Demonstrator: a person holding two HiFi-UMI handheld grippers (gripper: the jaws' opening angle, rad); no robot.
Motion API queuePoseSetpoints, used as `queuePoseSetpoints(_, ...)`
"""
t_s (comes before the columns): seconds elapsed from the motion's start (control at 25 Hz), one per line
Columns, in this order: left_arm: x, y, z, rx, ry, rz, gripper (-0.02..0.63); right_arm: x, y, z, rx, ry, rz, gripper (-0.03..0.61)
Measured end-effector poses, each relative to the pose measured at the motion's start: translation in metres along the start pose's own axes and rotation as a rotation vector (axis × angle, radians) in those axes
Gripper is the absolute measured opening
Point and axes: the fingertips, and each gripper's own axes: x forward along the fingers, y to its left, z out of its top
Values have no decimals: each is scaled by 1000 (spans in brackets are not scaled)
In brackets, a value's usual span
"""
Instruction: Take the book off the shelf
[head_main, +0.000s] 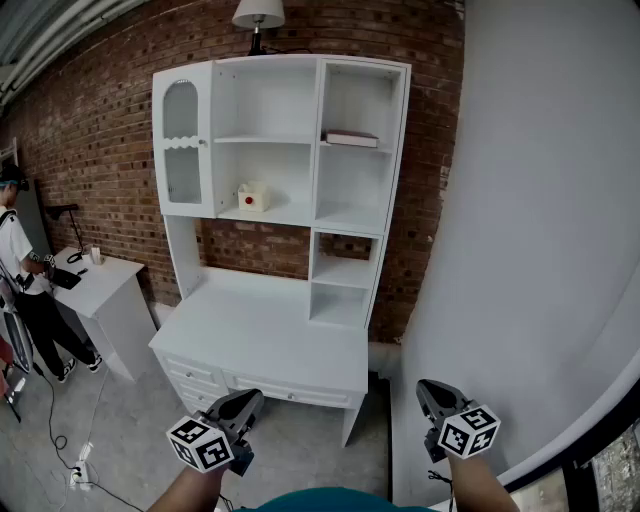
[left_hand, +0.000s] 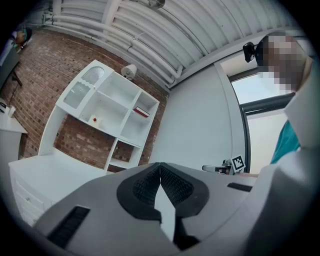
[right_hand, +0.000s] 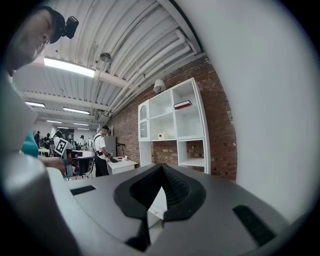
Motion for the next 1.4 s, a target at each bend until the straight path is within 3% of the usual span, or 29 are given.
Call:
queuePoseSetpoints(0.56, 14, -8, -4, 4, 2, 16, 17, 8, -12, 4, -11, -4, 19, 20)
queuePoseSetpoints(1.08, 34, -57, -16, -7, -25, 68, 17, -14, -30, 11, -48, -14, 96, 21)
queuePoseSetpoints(1.4, 46, -25, -25, -10, -18, 111, 17, 20, -45, -10, -33, -7, 130, 21)
